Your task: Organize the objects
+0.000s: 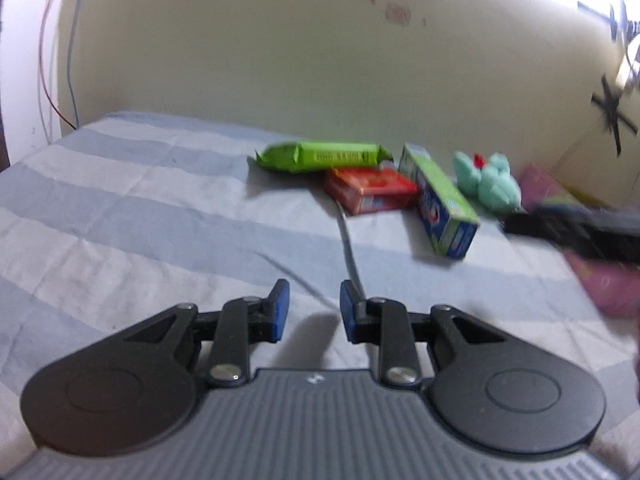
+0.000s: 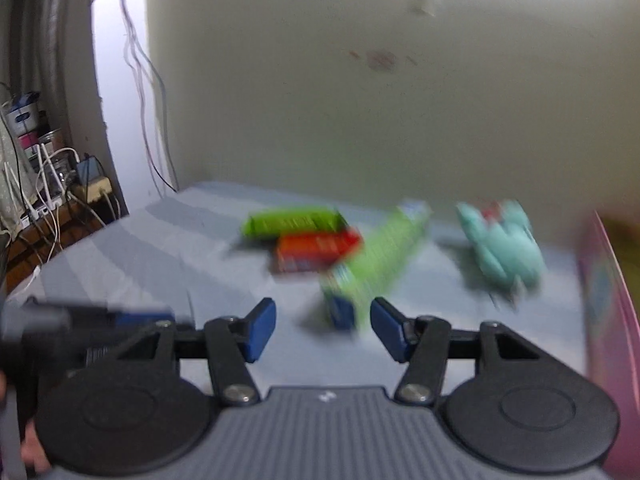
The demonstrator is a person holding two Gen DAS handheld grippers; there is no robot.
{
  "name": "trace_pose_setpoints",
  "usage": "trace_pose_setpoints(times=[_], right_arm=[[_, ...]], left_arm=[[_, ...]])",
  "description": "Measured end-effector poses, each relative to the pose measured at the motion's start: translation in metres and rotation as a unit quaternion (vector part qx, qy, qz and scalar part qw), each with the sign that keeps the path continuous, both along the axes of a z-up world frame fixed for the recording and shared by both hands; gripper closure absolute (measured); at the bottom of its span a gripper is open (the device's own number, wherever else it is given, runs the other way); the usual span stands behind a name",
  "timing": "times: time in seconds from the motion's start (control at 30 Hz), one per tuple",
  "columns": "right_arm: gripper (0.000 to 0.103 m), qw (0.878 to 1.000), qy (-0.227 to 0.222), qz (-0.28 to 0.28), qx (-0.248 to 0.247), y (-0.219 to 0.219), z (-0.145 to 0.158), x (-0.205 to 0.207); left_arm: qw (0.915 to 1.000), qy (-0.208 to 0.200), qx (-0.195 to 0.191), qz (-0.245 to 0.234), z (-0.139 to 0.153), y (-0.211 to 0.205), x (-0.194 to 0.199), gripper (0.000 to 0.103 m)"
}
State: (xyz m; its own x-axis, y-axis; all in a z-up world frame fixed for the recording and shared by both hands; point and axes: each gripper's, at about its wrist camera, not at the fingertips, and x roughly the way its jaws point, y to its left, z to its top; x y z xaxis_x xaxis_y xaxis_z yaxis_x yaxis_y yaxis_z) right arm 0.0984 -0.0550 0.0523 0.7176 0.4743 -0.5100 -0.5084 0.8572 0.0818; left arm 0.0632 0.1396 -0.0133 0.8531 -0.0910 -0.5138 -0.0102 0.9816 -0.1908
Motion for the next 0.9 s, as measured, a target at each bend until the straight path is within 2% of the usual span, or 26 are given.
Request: trace_pose_setpoints(times=[0.07,0.1,0.17,0.27,0.37,0.47,0.5,0.53,0.57,0.63,0.67,0.73,0.8,0.9], right_arm=[[0.036,1.0,0.007,0.0,0.011,0.022,0.01,0.032],[0.02,1.0,0.015,-0.001,0.016,0.031,0.013,0.049],[0.021,0.999,0.036,-0.022,0.027,0.046,0.013,0.089],[0.027,0.991,0.107,-0.058,0.059,0.054,0.003,0.149],[0.027,0.981,0.173,-0.052,0.066,0.068,-0.012,0.194],[0.021,0.966,0.256,-0.025,0.039,0.093,-0.036,0.222],[0.017,0.971,0.237,-0.02,0.004,0.104,-0.038,0.22],[0.018,0.973,0.231,-0.006,-0.007,0.112,-0.04,0.216],[0.024,0.972,0.236,0.007,0.006,0.115,-0.042,0.212],[0.052,0.968,0.248,0.032,0.031,0.119,-0.042,0.201],[0.056,0.969,0.239,0.048,0.027,0.122,-0.041,0.192],[0.059,0.974,0.209,0.086,0.001,0.135,-0.036,0.165],[0.059,0.97,0.207,0.127,-0.004,0.138,-0.037,0.135],[0.059,0.966,0.198,0.167,-0.007,0.132,-0.037,0.09]], left_arm=[[0.9998,-0.02,-0.007,0.006,0.002,0.003,-0.005,0.073],[0.9996,-0.024,-0.008,0.006,0.003,0.004,-0.006,0.073],[0.9995,-0.026,-0.017,0.004,0.004,0.008,-0.005,0.073],[0.9985,-0.017,-0.05,0.011,0.003,0.02,-0.002,0.072],[0.9954,0.006,-0.093,0.024,-0.001,0.034,0.003,0.072],[0.9906,0.028,-0.13,0.034,-0.004,0.045,0.006,0.072],[0.9891,0.028,-0.14,0.036,-0.005,0.048,0.006,0.072],[0.9881,0.028,-0.145,0.041,-0.006,0.051,0.006,0.072],[0.9875,0.027,-0.147,0.049,-0.006,0.053,0.005,0.072],[0.9858,0.023,-0.15,0.071,-0.005,0.057,0.002,0.072],[0.985,0.019,-0.144,0.092,-0.004,0.06,0.0,0.072],[0.9793,0.0,-0.128,0.157,-0.001,0.068,-0.009,0.072],[0.9698,-0.014,-0.135,0.203,0.0,0.078,-0.017,0.072],[0.9633,-0.007,-0.159,0.216,-0.004,0.087,-0.021,0.069]])
